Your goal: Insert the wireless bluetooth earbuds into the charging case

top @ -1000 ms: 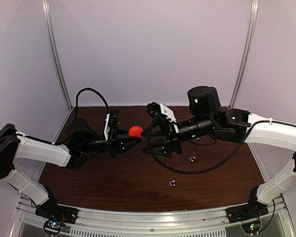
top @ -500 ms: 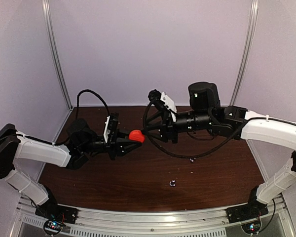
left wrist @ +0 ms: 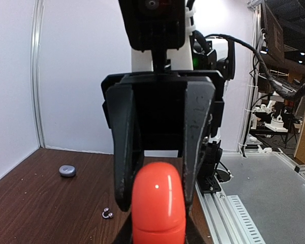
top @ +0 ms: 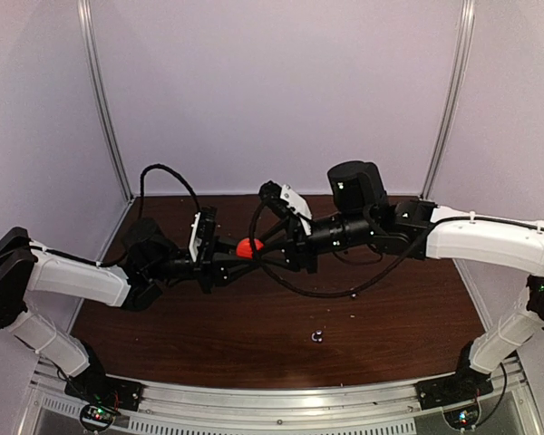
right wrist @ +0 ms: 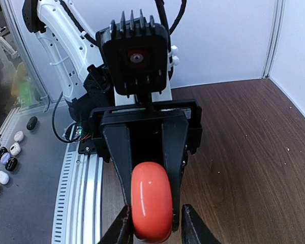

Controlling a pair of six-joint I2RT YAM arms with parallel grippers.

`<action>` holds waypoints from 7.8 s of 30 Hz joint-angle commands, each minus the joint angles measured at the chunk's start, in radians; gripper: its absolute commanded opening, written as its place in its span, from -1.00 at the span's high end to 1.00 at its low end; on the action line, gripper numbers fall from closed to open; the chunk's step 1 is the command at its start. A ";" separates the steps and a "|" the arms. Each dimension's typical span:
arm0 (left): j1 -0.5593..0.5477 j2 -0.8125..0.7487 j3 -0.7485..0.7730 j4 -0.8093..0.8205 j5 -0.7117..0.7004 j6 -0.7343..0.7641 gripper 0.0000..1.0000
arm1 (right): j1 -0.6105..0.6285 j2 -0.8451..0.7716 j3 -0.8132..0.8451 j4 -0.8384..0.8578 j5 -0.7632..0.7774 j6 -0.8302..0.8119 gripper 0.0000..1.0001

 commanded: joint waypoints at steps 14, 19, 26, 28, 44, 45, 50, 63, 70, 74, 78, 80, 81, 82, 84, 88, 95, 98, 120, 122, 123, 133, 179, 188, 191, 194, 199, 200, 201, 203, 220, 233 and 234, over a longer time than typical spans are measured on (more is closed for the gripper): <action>-0.004 0.009 0.020 0.059 -0.010 0.004 0.83 | -0.003 -0.005 0.014 0.000 -0.008 -0.017 0.70; -0.002 -0.007 0.020 0.004 -0.051 0.031 0.42 | -0.006 -0.031 -0.003 0.028 -0.003 -0.009 0.70; 0.015 -0.034 -0.004 -0.011 -0.121 0.025 -0.56 | -0.036 -0.064 -0.022 0.044 -0.009 0.005 0.73; 0.024 -0.055 -0.019 -0.014 -0.167 0.026 -0.91 | -0.052 -0.075 -0.030 0.052 -0.015 0.011 0.72; 0.070 -0.308 -0.082 -0.309 -0.714 0.047 -0.95 | -0.282 0.259 -0.014 0.238 -0.114 0.184 0.70; 0.070 -0.315 -0.083 -0.323 -0.729 0.044 -0.95 | -0.290 0.302 0.008 0.236 -0.125 0.186 0.70; 0.071 -0.333 -0.095 -0.350 -0.752 0.019 -0.95 | -0.319 0.513 0.134 0.201 -0.144 0.188 0.67; 0.073 -0.347 -0.110 -0.350 -0.769 0.030 -0.95 | -0.357 0.883 0.497 0.038 -0.141 0.199 0.63; 0.073 -0.354 -0.130 -0.341 -0.773 0.029 -0.95 | -0.375 0.957 0.585 -0.011 -0.076 0.198 0.54; 0.073 -0.352 -0.131 -0.342 -0.776 0.030 -0.95 | -0.388 0.974 0.605 -0.033 -0.029 0.189 0.38; 0.073 -0.354 -0.128 -0.346 -0.782 0.033 -0.95 | -0.394 0.983 0.630 -0.064 -0.003 0.170 0.12; 0.073 -0.352 -0.126 -0.346 -0.781 0.031 -0.95 | -0.397 0.980 0.633 -0.068 0.000 0.169 0.06; 0.073 -0.351 -0.125 -0.346 -0.780 0.029 -0.95 | -0.397 0.974 0.634 -0.069 0.000 0.168 0.01; 0.073 -0.351 -0.124 -0.348 -0.779 0.025 -0.95 | -0.399 0.966 0.633 -0.072 0.002 0.166 -0.05; 0.073 -0.352 -0.123 -0.351 -0.779 0.020 -0.95 | -0.400 0.939 0.621 -0.073 0.021 0.158 -0.12; 0.073 -0.358 -0.120 -0.352 -0.775 0.011 -0.95 | -0.411 0.836 0.566 -0.067 0.075 0.137 -0.33; 0.073 -0.364 -0.111 -0.368 -0.772 0.010 -0.95 | -0.469 0.540 0.323 0.025 0.257 0.117 -0.95; 0.073 -0.361 -0.099 -0.381 -0.768 0.008 -0.95 | -0.507 0.396 0.182 0.076 0.341 0.116 -1.00; 0.073 -0.275 -0.035 -0.387 -0.838 -0.079 -0.95 | -0.796 0.207 -0.207 0.067 0.739 0.276 -1.00; 0.073 -0.270 -0.026 -0.400 -0.847 -0.078 -0.96 | -0.820 0.228 -0.214 0.089 0.686 0.284 -1.00; 0.073 -0.271 -0.025 -0.403 -0.847 -0.076 -0.95 | -0.827 0.243 -0.209 0.089 0.676 0.284 -1.00; 0.073 -0.236 0.014 -0.455 -0.820 -0.037 -0.95 | -0.866 0.427 -0.132 0.078 0.593 0.277 -0.94; 0.183 -0.212 0.022 -0.528 -0.492 -0.148 -0.88 | -0.472 0.012 -0.279 0.200 0.360 -0.034 0.23; 0.178 -0.179 0.021 -0.476 -0.277 -0.221 -0.69 | -0.225 -0.269 -0.373 0.195 0.402 -0.167 0.24; 0.149 -0.167 -0.003 -0.377 -0.221 -0.276 -0.63 | -0.125 -0.337 -0.393 0.173 0.466 -0.221 0.25; 0.091 -0.159 -0.011 -0.340 -0.211 -0.281 -0.59 | -0.031 -0.379 -0.402 0.158 0.550 -0.262 0.23; 0.007 -0.125 0.027 -0.373 -0.240 -0.250 -0.52 | 0.104 -0.354 -0.360 0.066 0.703 -0.334 0.24; -0.001 -0.120 0.033 -0.375 -0.241 -0.246 -0.51 | 0.130 -0.344 -0.352 0.056 0.737 -0.347 0.24; -0.005 -0.118 0.038 -0.376 -0.245 -0.245 -0.50 | 0.148 -0.332 -0.344 0.043 0.763 -0.355 0.25; -0.018 -0.110 0.044 -0.366 -0.254 -0.247 -0.47 | 0.181 -0.307 -0.325 0.022 0.803 -0.366 0.26; -0.110 0.010 0.119 -0.247 -0.208 -0.245 -0.13 | 0.297 -0.189 -0.250 -0.014 0.934 -0.413 0.30; -0.142 0.091 0.174 -0.214 -0.155 -0.247 0.10 | 0.305 -0.166 -0.242 -0.003 0.952 -0.429 0.30; -0.142 0.097 0.177 -0.217 -0.150 -0.247 0.11 | 0.304 -0.164 -0.241 -0.003 0.956 -0.429 0.30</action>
